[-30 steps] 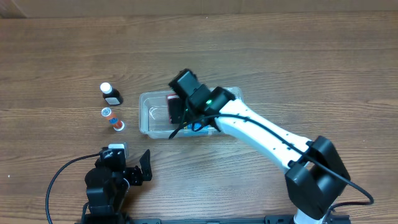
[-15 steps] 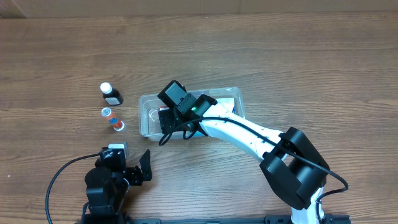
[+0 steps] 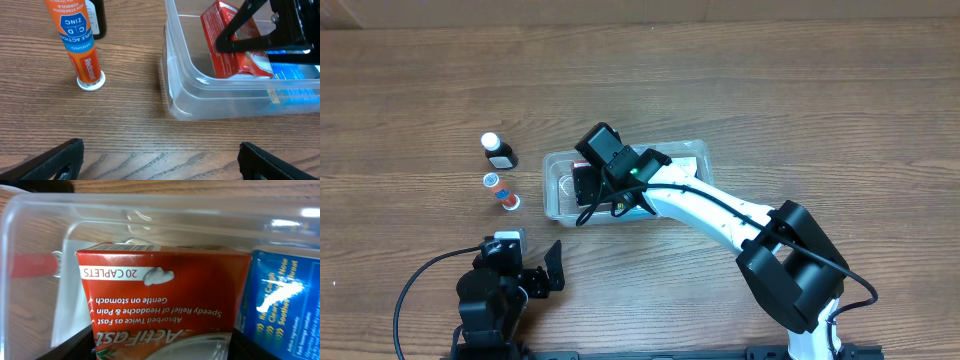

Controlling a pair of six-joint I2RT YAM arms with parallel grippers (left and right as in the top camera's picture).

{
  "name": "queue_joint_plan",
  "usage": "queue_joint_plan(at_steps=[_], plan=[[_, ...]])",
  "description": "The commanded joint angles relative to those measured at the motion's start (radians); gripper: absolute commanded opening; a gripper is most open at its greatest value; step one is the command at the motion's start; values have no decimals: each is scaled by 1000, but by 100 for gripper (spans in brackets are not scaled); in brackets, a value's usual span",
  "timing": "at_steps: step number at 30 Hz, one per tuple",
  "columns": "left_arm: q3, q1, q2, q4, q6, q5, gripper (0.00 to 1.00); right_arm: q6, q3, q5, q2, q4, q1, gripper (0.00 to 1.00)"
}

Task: Pack container
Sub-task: 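Lower the red-and-white box into the container's left end and release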

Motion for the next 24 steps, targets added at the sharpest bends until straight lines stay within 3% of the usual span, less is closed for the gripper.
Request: queue_joint_plan(at_steps=[1, 4, 6, 8, 13, 17, 20, 24], plan=[[-2, -6, -8, 3, 19, -3, 100, 6, 13, 53, 8, -21, -16, 69], [-2, -6, -8, 3, 19, -3, 100, 6, 12, 57, 8, -33, -27, 70], [-2, -6, -8, 3, 18, -3, 100, 5, 13, 59, 8, -26, -27, 81], [-2, -6, -8, 3, 19, -3, 100, 3, 13, 59, 7, -24, -27, 84], [-2, -6, -8, 3, 19, -3, 100, -97, 75, 60, -36, -55, -27, 80], [-2, -6, -8, 3, 19, -3, 100, -130, 213, 146, -208, -266, -54, 83], [-2, -6, -8, 3, 19, -3, 100, -130, 278, 161, -351, -447, -166, 84], [-2, -6, -8, 3, 19, -3, 100, -113, 279, 153, -525, -578, -423, 95]])
